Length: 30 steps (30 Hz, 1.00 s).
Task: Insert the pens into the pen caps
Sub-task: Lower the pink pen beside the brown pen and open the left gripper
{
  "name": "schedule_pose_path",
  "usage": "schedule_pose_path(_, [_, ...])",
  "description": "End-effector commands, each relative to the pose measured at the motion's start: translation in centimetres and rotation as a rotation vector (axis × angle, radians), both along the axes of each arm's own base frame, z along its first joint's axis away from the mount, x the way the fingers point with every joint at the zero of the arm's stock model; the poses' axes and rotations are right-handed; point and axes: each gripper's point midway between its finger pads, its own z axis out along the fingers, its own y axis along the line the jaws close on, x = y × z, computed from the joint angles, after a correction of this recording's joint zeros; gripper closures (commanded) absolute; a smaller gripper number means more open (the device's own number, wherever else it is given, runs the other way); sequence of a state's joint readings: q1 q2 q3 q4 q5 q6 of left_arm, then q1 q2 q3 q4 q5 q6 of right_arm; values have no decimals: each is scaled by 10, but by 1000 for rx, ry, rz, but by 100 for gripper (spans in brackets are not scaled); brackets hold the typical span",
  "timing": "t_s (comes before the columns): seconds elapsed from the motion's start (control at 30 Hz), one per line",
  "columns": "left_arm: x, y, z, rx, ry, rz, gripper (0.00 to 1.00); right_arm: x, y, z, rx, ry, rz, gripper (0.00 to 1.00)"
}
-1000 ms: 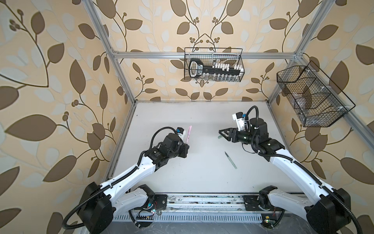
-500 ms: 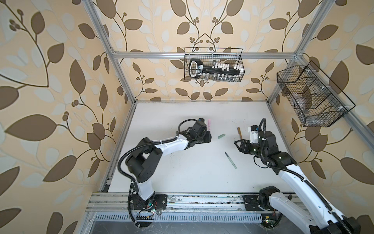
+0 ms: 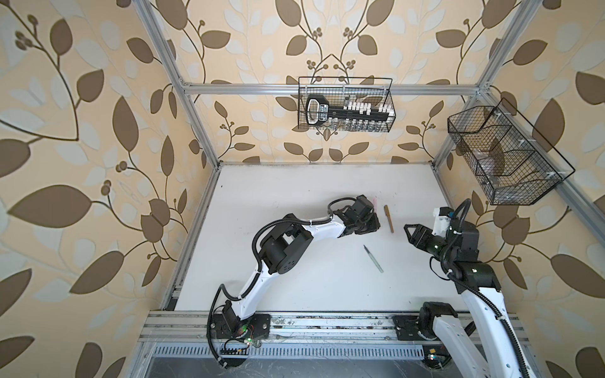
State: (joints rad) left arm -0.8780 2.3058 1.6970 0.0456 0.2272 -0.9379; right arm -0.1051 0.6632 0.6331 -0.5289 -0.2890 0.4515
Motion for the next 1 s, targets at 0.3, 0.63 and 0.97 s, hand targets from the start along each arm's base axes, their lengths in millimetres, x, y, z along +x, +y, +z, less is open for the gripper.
schedule_pose_path(0.3, [-7, -13, -29, -16, 127, 83, 100, -10, 17, 0, 55, -19, 95, 37])
schedule_pose_path(0.63, [-14, -3, -48, 29, 143, 92, 87, -20, 17, 8, 52, -44, 84, 36])
schedule_pose_path(0.97, [-10, 5, -30, 64, 72, 87, 53, -21, 21, 18, 39, -45, 123, 35])
